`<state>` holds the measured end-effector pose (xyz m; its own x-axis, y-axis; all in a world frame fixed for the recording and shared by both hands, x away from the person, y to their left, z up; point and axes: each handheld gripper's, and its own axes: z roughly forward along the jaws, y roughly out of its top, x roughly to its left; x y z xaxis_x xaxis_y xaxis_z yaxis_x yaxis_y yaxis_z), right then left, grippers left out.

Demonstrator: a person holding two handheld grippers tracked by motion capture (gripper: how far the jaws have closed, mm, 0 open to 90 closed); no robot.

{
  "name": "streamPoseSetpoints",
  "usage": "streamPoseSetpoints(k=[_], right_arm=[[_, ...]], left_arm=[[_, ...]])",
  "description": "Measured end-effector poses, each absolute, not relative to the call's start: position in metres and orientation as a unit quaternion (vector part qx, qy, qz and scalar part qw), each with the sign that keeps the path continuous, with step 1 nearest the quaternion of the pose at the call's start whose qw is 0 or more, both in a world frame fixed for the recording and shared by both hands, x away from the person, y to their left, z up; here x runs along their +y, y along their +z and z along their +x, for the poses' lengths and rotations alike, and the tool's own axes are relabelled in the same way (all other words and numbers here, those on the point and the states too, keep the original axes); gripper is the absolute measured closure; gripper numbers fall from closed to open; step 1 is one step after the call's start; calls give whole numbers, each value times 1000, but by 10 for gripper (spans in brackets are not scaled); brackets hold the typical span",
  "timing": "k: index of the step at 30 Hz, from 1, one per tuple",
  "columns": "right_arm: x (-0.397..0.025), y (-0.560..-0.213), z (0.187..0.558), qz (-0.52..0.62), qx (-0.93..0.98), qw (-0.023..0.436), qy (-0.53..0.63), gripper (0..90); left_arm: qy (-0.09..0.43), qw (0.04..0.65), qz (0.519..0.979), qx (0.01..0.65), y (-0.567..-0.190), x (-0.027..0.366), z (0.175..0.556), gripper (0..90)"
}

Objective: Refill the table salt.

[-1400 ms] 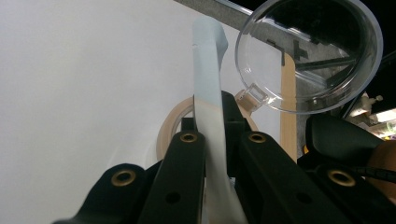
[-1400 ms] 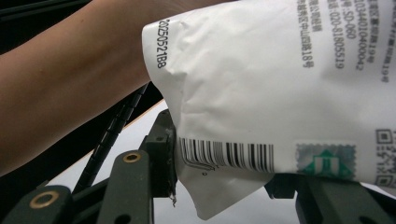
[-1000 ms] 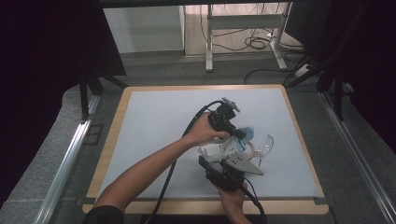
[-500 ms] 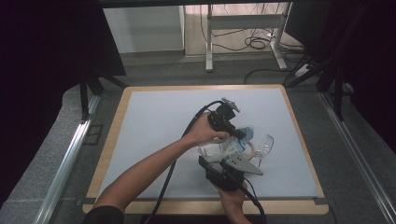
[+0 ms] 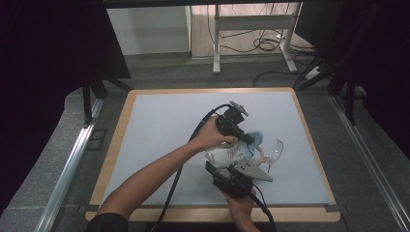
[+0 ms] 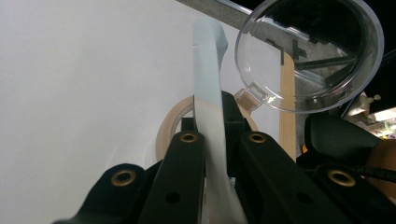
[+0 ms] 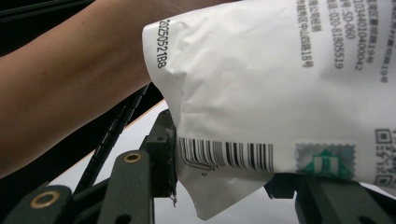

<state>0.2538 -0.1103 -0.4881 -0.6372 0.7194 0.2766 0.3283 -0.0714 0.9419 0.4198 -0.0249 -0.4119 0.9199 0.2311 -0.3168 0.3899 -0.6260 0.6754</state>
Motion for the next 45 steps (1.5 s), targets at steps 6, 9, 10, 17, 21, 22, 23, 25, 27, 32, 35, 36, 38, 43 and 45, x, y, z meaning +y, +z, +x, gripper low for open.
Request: streamPoseSetpoints(k=[6, 9, 10, 17, 21, 22, 23, 25, 27, 32, 35, 36, 38, 43, 45], right_arm=[[-110, -488, 253, 396, 662, 159, 616, 549], [-111, -487, 254, 396, 662, 158, 616, 550], [-110, -487, 254, 397, 661, 157, 617, 550], [-112, -486, 253, 395, 658, 155, 622, 552], [-112, -485, 254, 395, 657, 157, 622, 553], [-112, -485, 254, 396, 656, 157, 623, 553], [-112, -484, 254, 398, 654, 155, 624, 553], [-112, -484, 254, 399, 653, 155, 625, 553], [-112, -484, 254, 397, 653, 157, 625, 553], [-112, -483, 254, 399, 653, 157, 625, 554], [-112, -483, 254, 398, 653, 158, 624, 554], [-112, -483, 254, 398, 653, 158, 625, 554], [-112, -483, 254, 397, 654, 157, 624, 554], [-112, -484, 254, 396, 655, 159, 624, 555], [-112, -484, 254, 396, 655, 159, 624, 555]], left_arm=[[-101, 396, 896, 173, -412, -25, 420, 899], [-103, 396, 896, 172, -412, -25, 421, 900], [-104, 397, 896, 173, -411, -26, 421, 899], [-106, 399, 894, 171, -410, -25, 421, 899], [-107, 400, 894, 172, -410, -26, 421, 899], [-108, 400, 893, 173, -410, -26, 421, 899], [-107, 399, 894, 172, -410, -26, 421, 899], [-106, 400, 894, 171, -409, -26, 421, 899], [-106, 400, 894, 170, -409, -27, 421, 899], [-107, 401, 894, 171, -409, -27, 421, 899], [-106, 400, 894, 170, -409, -27, 421, 899], [-107, 400, 894, 171, -409, -27, 421, 899], [-106, 400, 894, 171, -409, -27, 421, 899], [-106, 399, 894, 171, -410, -26, 421, 899], [-106, 399, 894, 171, -410, -26, 421, 899]])
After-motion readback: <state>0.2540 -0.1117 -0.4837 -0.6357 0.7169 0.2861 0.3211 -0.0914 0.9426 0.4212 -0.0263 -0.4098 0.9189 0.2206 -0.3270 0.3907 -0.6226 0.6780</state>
